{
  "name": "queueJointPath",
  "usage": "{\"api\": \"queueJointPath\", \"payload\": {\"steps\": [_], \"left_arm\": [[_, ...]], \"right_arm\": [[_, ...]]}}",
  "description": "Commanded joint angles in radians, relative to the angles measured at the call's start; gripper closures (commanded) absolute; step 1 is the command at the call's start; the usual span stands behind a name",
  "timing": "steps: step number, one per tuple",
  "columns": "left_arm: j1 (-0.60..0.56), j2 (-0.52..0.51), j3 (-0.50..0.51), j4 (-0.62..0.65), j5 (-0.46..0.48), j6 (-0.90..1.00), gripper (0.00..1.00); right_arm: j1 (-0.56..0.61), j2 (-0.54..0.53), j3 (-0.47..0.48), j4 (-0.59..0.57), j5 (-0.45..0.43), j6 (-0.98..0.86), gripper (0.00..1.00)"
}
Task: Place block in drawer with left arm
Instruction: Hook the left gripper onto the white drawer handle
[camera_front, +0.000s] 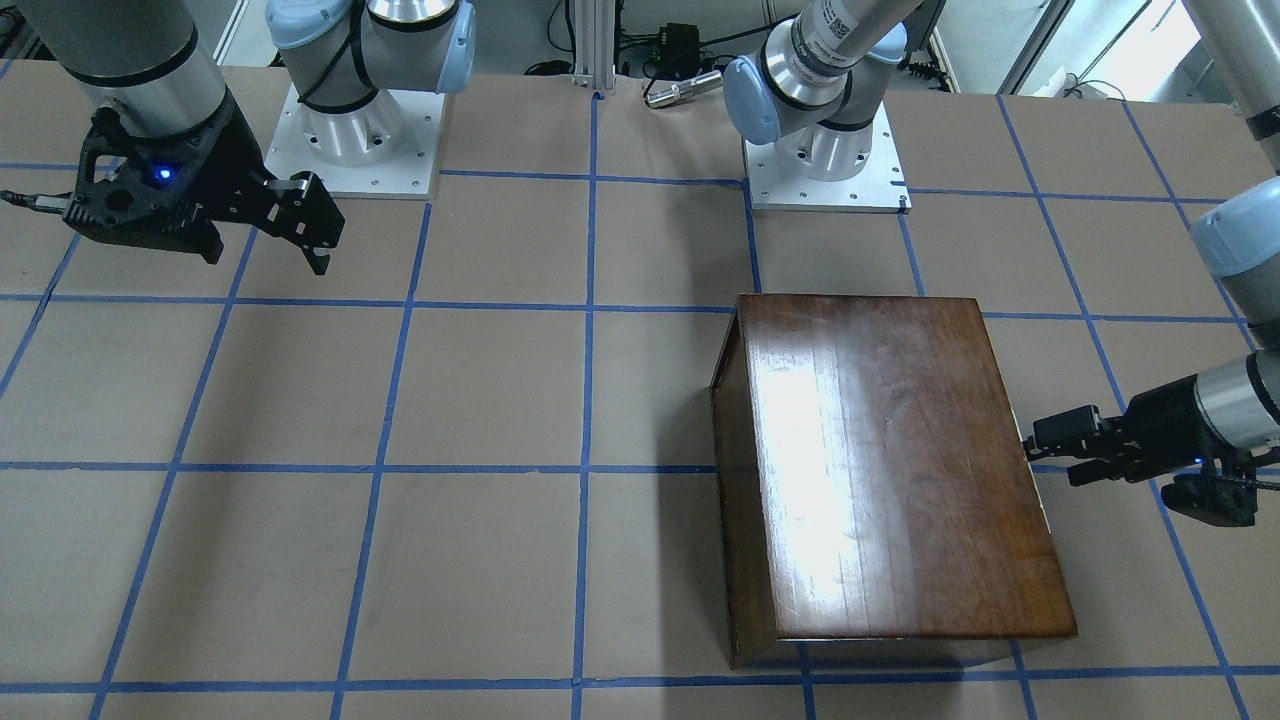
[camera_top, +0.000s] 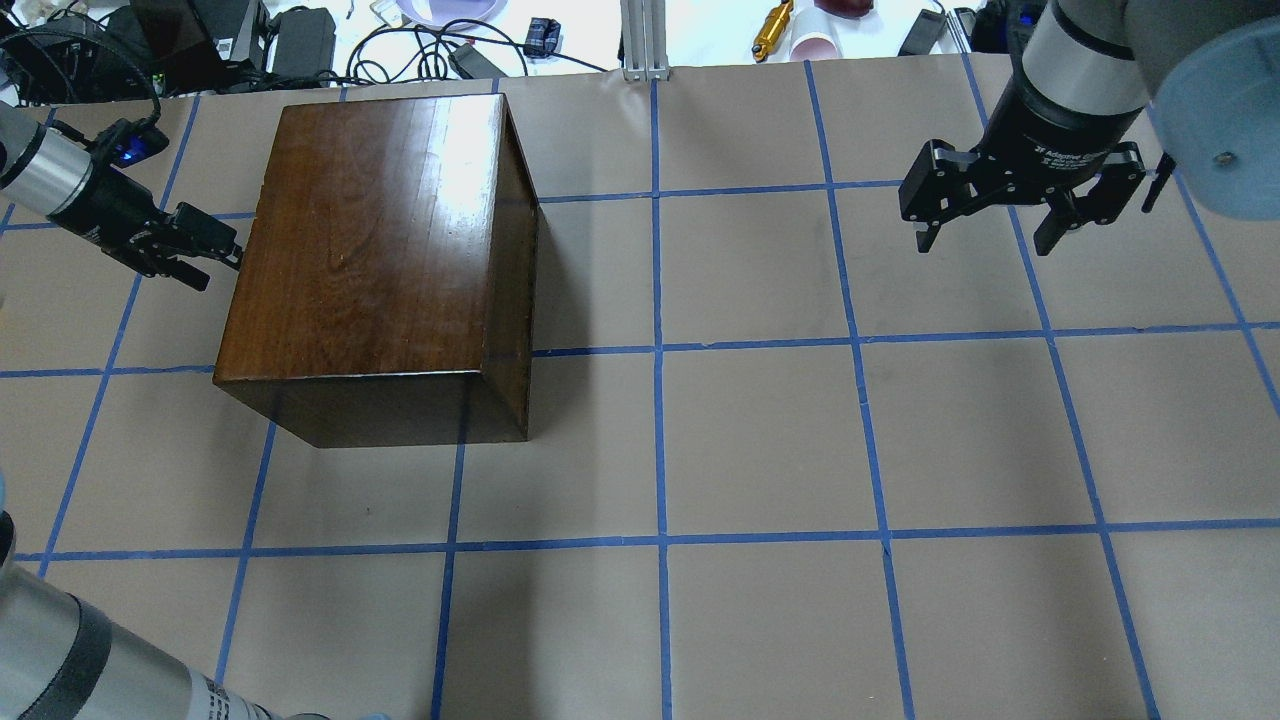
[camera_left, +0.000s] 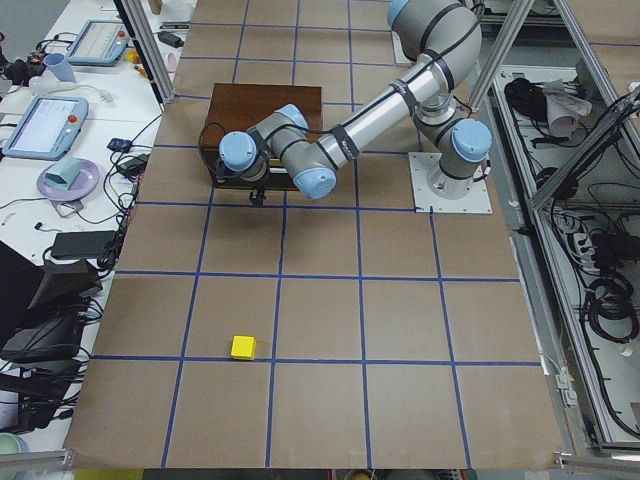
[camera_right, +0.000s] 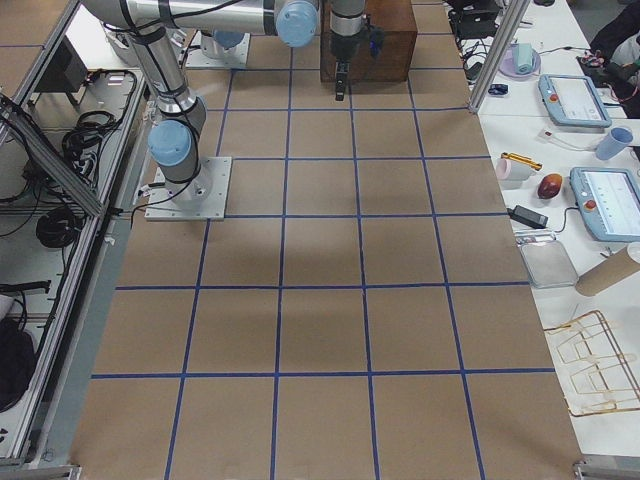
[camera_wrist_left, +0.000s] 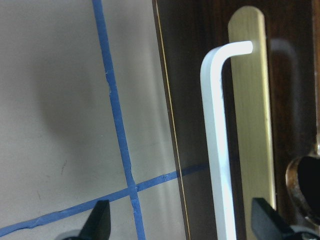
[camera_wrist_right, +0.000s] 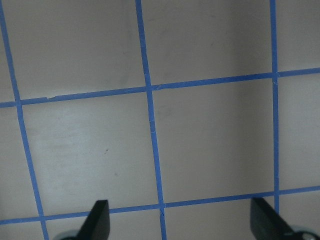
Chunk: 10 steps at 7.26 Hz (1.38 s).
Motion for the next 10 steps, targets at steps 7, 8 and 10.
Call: {"api": "queueJointPath", "payload": {"steps": [7,8,10], "left_arm": [[-0.002,-0.012,-0.005,0.008,-0.003,-0.045,0.0],[-0.002,-0.015,-0.005,0.008,-0.003,-0.047,0.0],[-0.002,-0.016,-0.003,0.024,0.0,-0.047,0.0]], "right_arm": [[0.0,0.0,0.0,0.0,0.0,0.0,0.0],[0.0,0.0,0.0,0.0,0.0,0.0,0.0],[0.0,0.0,0.0,0.0,0.0,0.0,0.0]]}}
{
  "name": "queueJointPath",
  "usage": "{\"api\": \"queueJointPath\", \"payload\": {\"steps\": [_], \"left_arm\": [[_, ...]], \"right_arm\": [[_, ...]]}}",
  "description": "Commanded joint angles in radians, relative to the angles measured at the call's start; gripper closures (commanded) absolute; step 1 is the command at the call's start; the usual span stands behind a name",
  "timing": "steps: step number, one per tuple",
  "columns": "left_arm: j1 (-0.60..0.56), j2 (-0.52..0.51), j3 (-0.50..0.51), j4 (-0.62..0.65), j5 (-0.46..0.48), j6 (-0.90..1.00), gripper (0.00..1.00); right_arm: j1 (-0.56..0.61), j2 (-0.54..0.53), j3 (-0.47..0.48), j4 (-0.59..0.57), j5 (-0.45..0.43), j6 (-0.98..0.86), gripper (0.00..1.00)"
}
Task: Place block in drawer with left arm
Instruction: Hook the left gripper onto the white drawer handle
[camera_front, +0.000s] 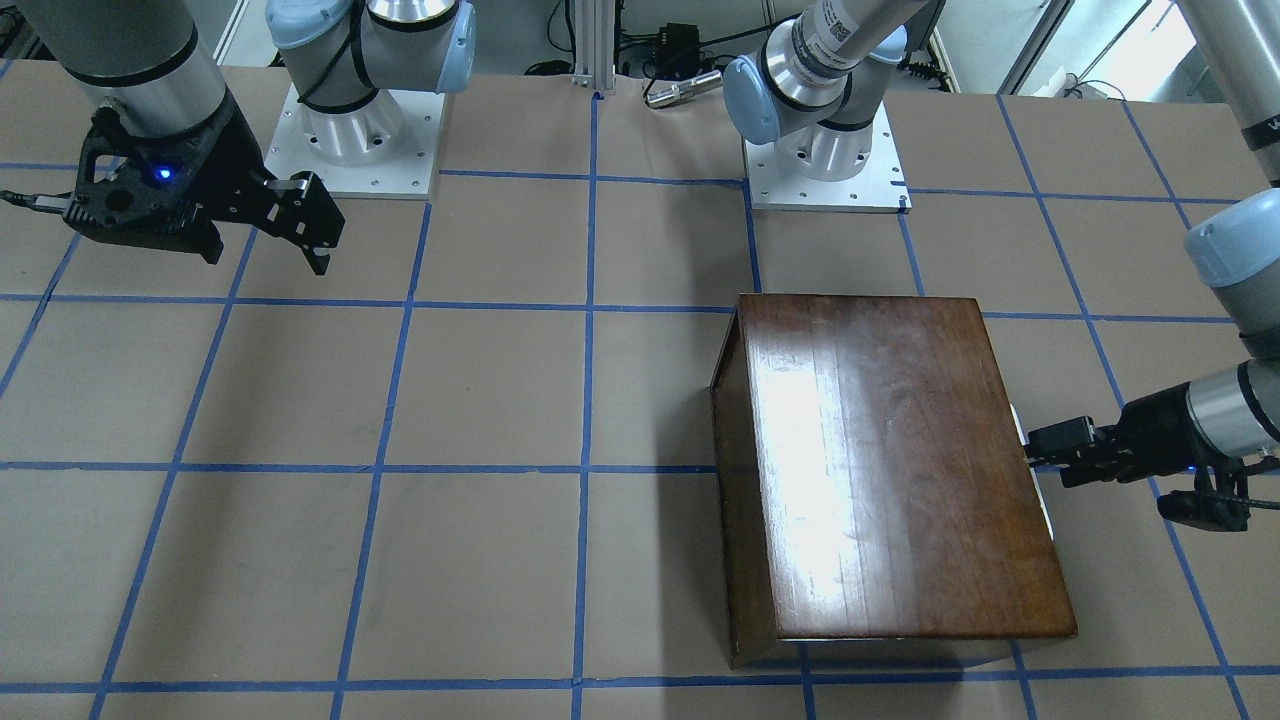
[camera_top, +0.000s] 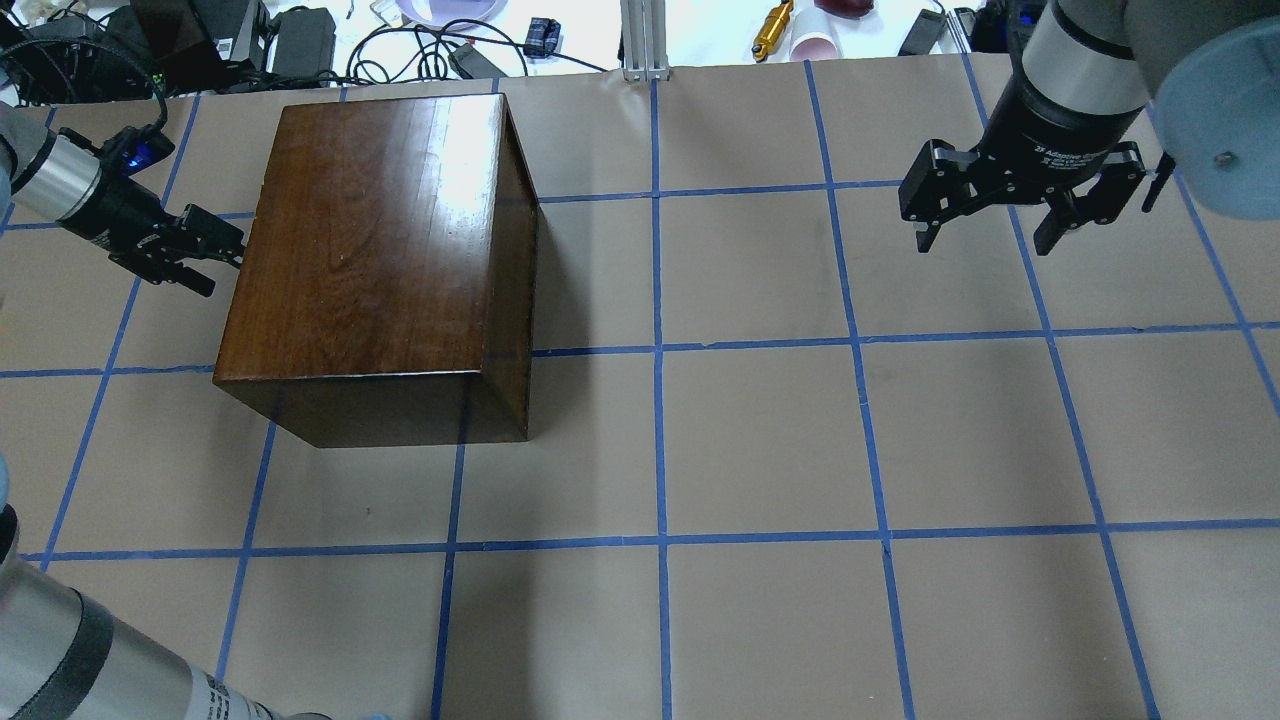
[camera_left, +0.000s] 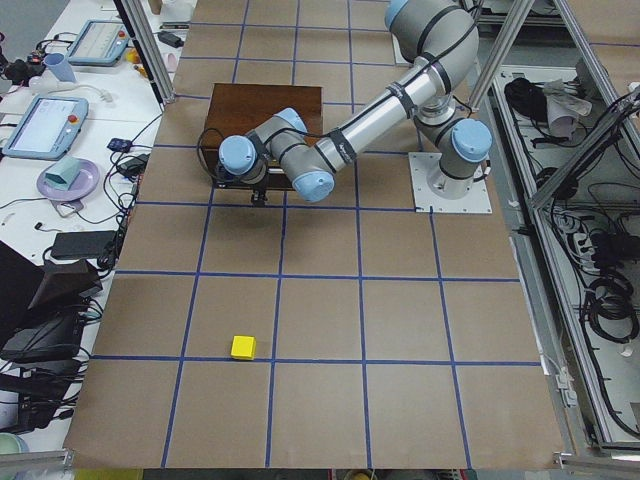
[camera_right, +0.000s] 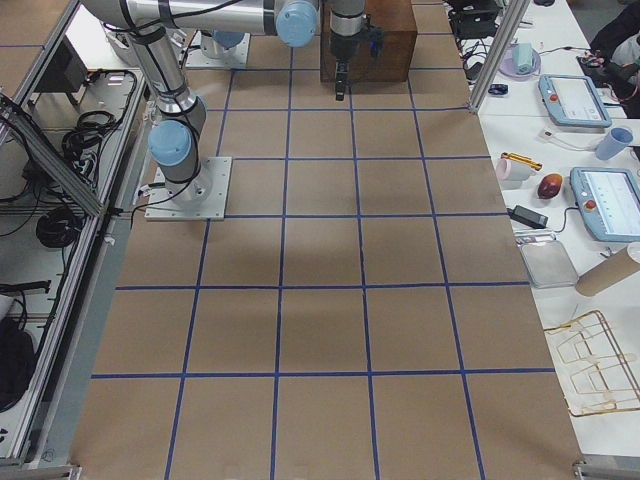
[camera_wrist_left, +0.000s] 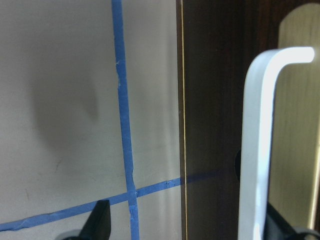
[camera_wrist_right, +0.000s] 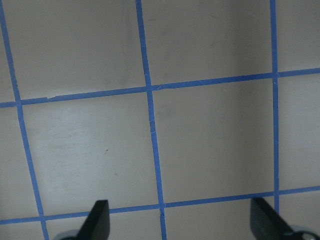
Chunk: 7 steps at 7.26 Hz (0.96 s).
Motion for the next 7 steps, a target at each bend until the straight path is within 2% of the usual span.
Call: {"api": "queueJointPath", "payload": {"steps": [1,7], "left_arm": [[0.0,-0.002,0.005,0.046,0.006,0.001,0.0],[0.002,-0.005,0.013,0.062,0.037,0.018,0.0]], "right_arm": [[0.0,0.0,0.0,0.0,0.0,0.0,0.0],[0.0,0.0,0.0,0.0,0.0,0.0,0.0]]}}
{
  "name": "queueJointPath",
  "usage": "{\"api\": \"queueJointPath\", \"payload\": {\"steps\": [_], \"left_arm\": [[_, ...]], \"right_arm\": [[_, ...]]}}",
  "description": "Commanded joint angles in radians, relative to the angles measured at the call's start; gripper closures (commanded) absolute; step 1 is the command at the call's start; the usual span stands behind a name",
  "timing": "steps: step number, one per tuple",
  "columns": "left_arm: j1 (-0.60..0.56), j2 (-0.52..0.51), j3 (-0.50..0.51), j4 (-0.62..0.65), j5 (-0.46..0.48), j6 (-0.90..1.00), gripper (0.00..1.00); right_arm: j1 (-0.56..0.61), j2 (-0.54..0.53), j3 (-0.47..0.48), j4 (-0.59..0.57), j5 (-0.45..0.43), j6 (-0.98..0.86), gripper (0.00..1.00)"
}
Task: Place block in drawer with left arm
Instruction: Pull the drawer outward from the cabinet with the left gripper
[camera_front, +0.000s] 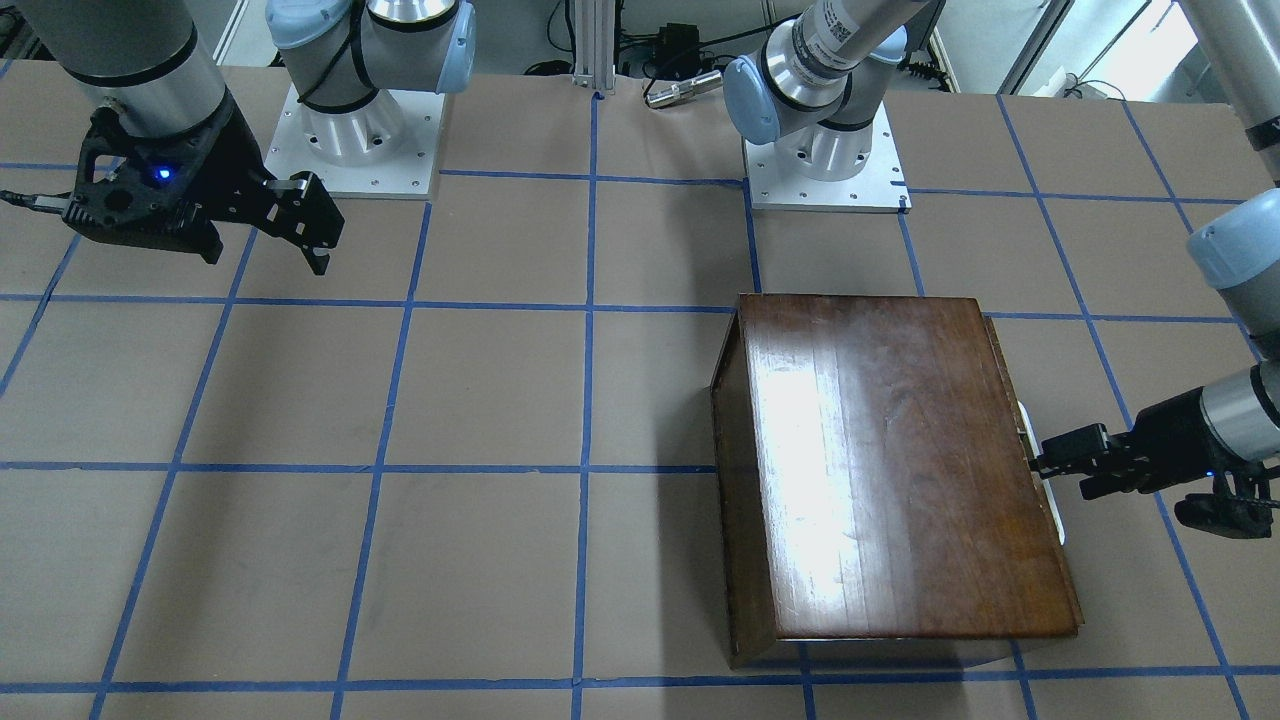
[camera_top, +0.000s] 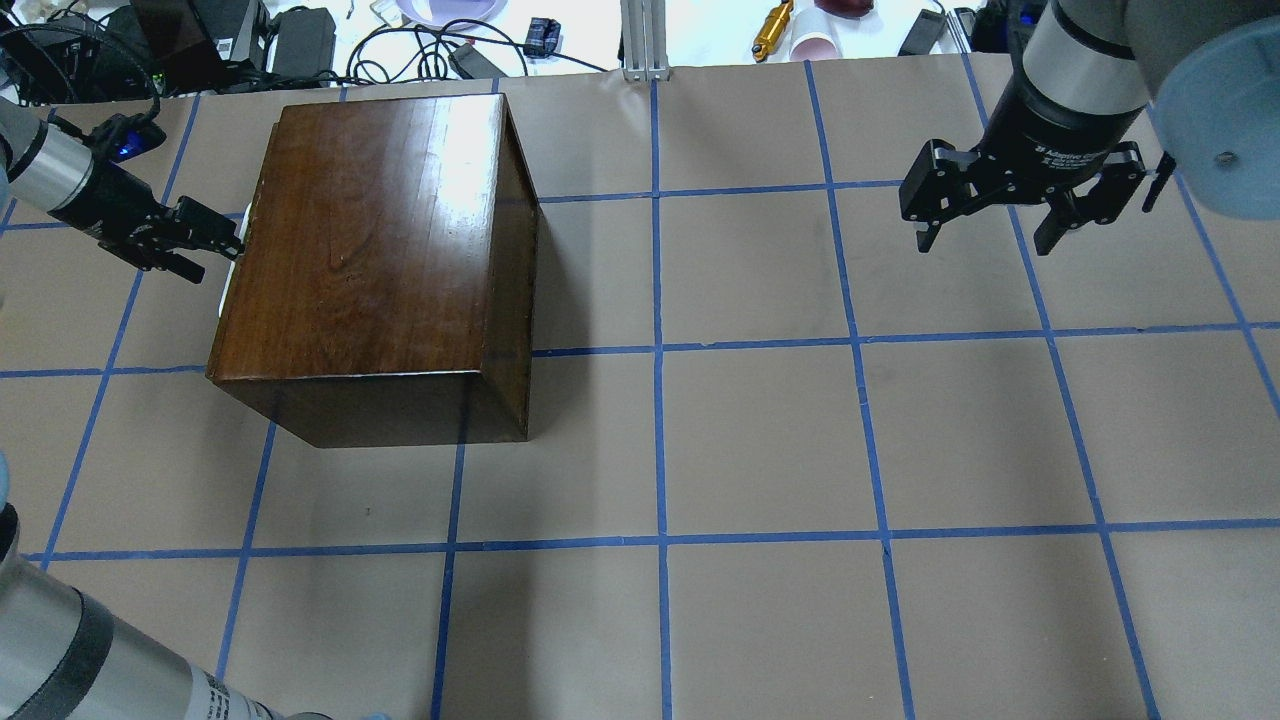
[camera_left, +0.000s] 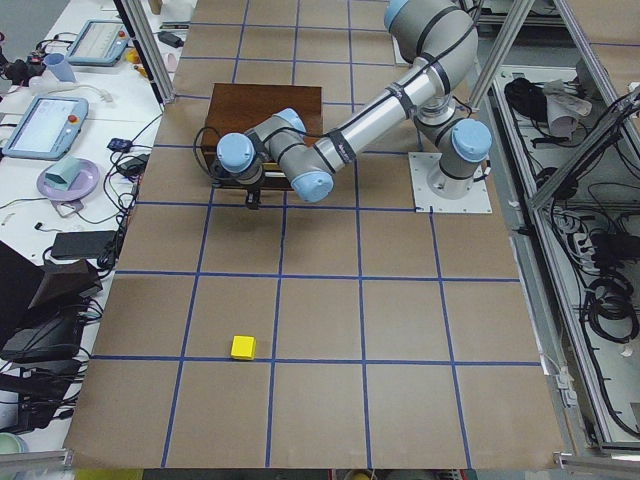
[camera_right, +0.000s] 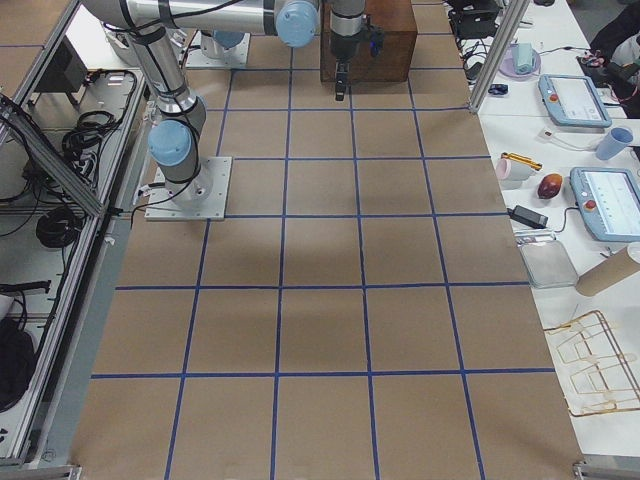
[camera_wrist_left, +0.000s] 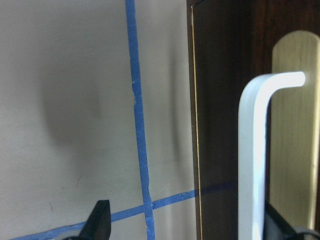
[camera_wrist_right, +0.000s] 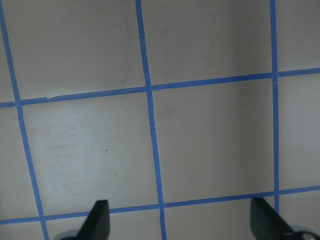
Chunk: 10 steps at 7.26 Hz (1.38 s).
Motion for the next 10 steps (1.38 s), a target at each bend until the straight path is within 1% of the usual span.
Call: {"api": "queueJointPath", "payload": {"steps": [1,3,5,7,10], "left_arm": [[0.0,-0.002,0.002,0.01,0.015,0.005,0.0],[0.0,-0.003,0.002,0.018,0.039,0.011,0.0],[0.0,-0.003,0.003,0.025,0.044,0.014,0.0],[0.0,-0.012,0.046,0.024,0.081,0.012,0.0],[0.002,-0.023,0.057,0.018,0.081,0.018,0.0]], "right_arm": [[0.001,0.0,0.0,0.0,0.0,0.0,0.0],[0.001,0.0,0.0,0.0,0.0,0.0,0.0],[0.001,0.0,0.001,0.0,0.0,0.0,0.0],[0.001,0.0,0.0,0.0,0.0,0.0,0.0],[0.001,0.0,0.0,0.0,0.0,0.0,0.0]]}}
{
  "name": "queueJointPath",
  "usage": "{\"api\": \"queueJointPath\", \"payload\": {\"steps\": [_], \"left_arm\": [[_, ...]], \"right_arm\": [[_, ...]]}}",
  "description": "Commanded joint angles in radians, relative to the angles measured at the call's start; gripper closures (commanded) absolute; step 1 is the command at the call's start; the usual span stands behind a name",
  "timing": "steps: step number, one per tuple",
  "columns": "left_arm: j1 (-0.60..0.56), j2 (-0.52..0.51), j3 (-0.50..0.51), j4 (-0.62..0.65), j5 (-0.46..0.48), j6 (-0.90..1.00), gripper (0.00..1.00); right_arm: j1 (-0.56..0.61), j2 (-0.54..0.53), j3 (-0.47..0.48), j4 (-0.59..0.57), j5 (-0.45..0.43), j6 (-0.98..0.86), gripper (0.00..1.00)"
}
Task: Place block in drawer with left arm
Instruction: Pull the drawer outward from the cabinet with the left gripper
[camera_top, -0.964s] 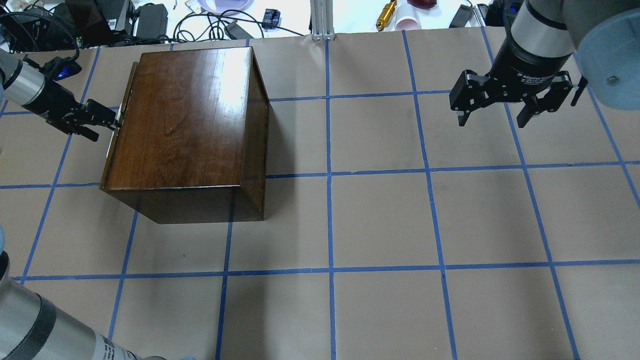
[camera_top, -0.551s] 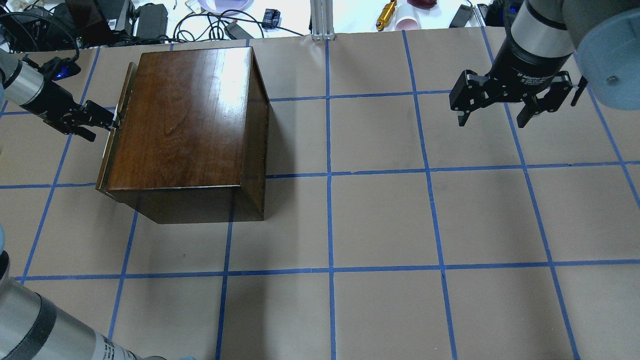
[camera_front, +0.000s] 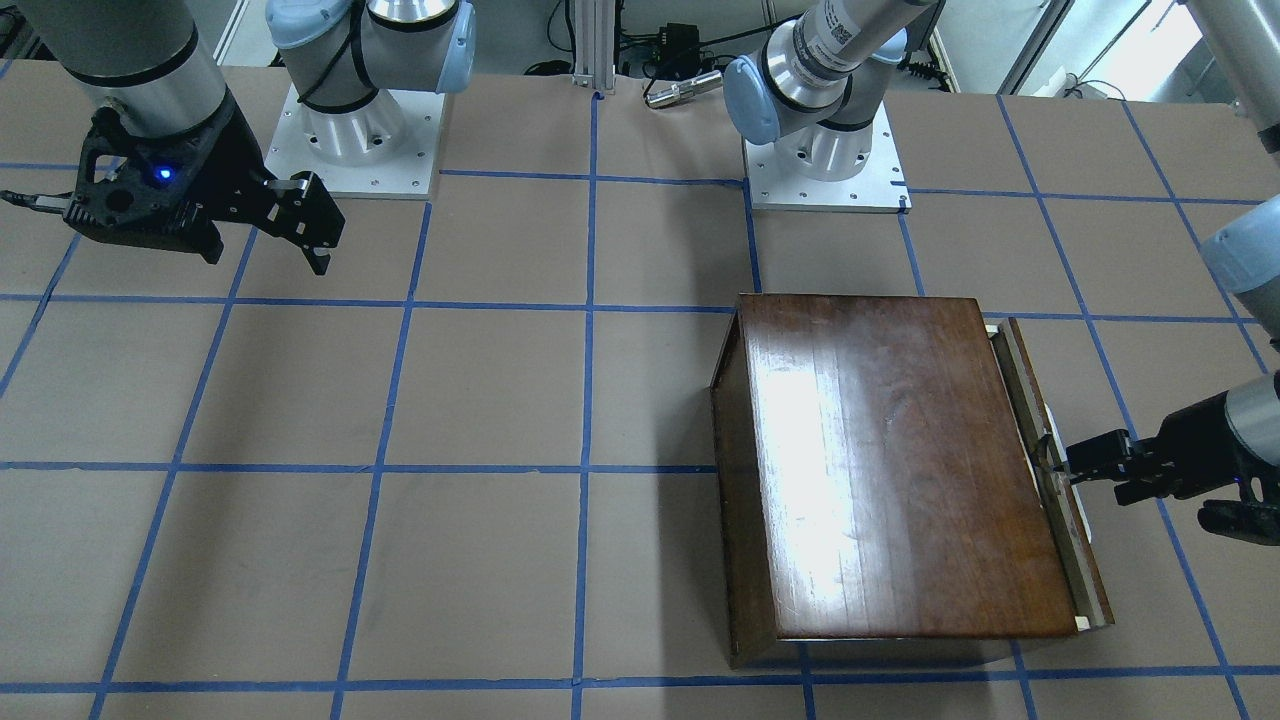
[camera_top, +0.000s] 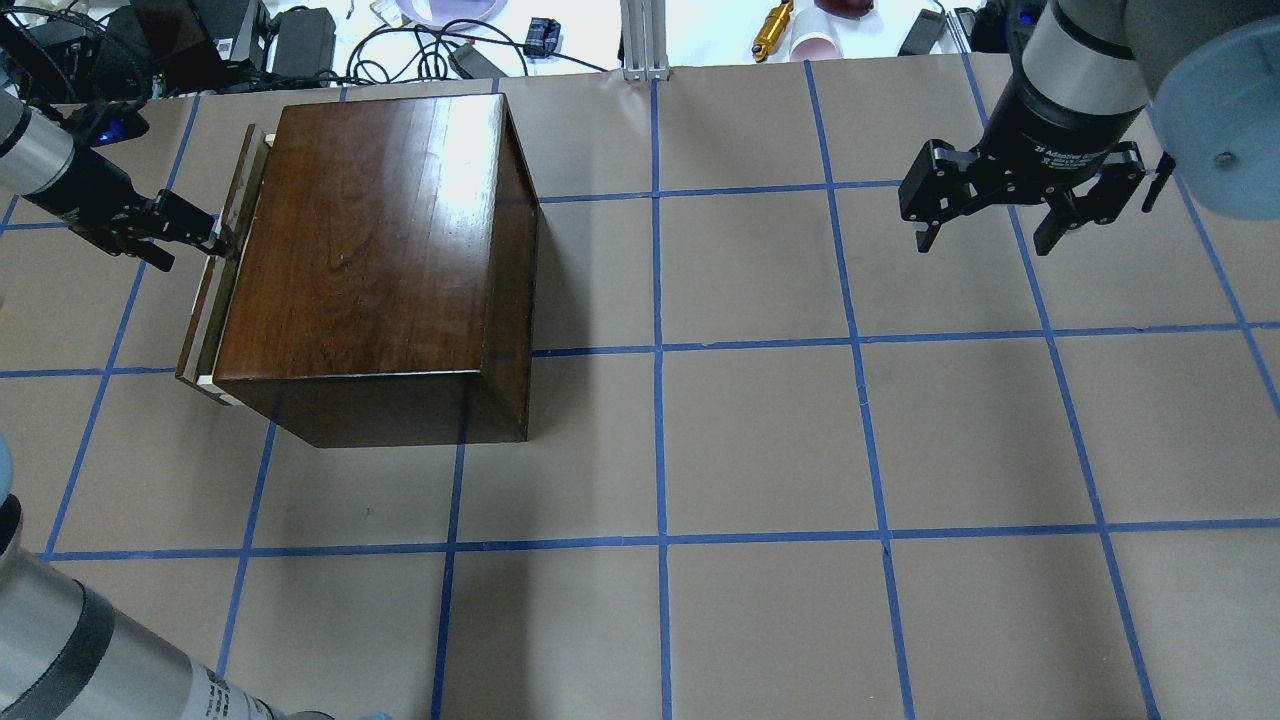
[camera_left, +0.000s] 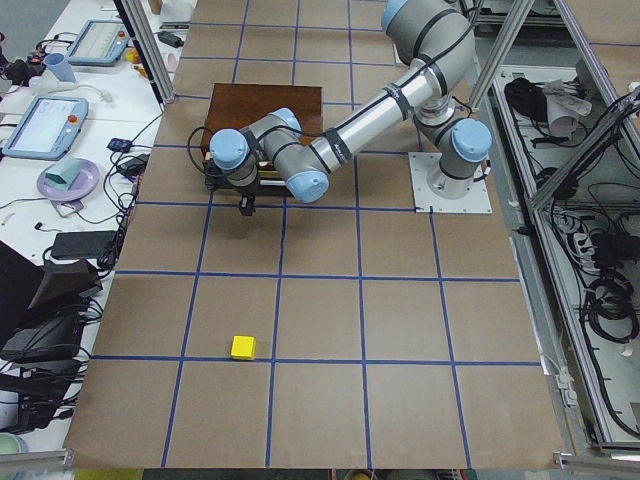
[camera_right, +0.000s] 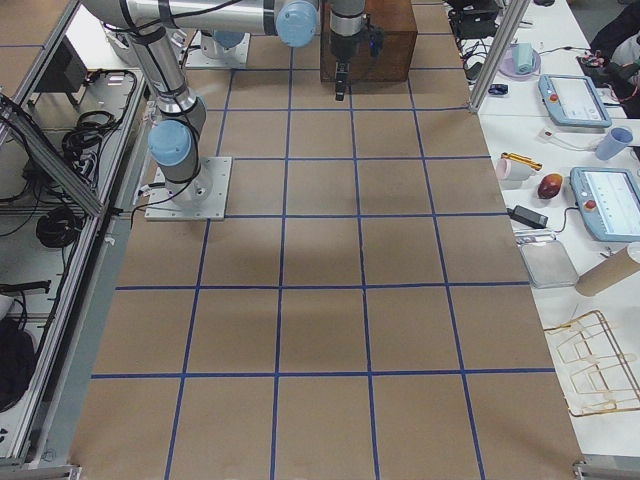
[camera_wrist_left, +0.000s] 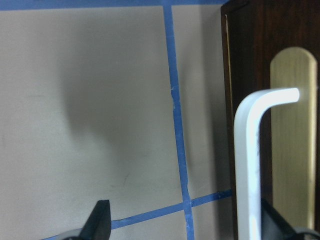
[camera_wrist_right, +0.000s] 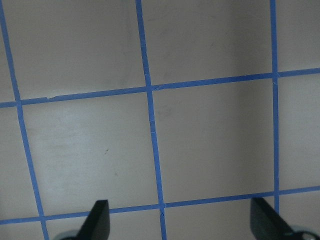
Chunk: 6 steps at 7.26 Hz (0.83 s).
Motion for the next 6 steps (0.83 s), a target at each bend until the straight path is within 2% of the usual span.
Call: {"api": "queueJointPath", "payload": {"steps": [1,6], "left_arm": [[0.001,-0.003,0.003,0.002,0.002,0.009,0.0],[0.003,-0.011,0.034,0.005,0.051,0.032,0.0]], "right_arm": [[0.0,0.0,0.0,0.0,0.0,0.0,0.0],[0.0,0.0,0.0,0.0,0.0,0.0,0.0]]}}
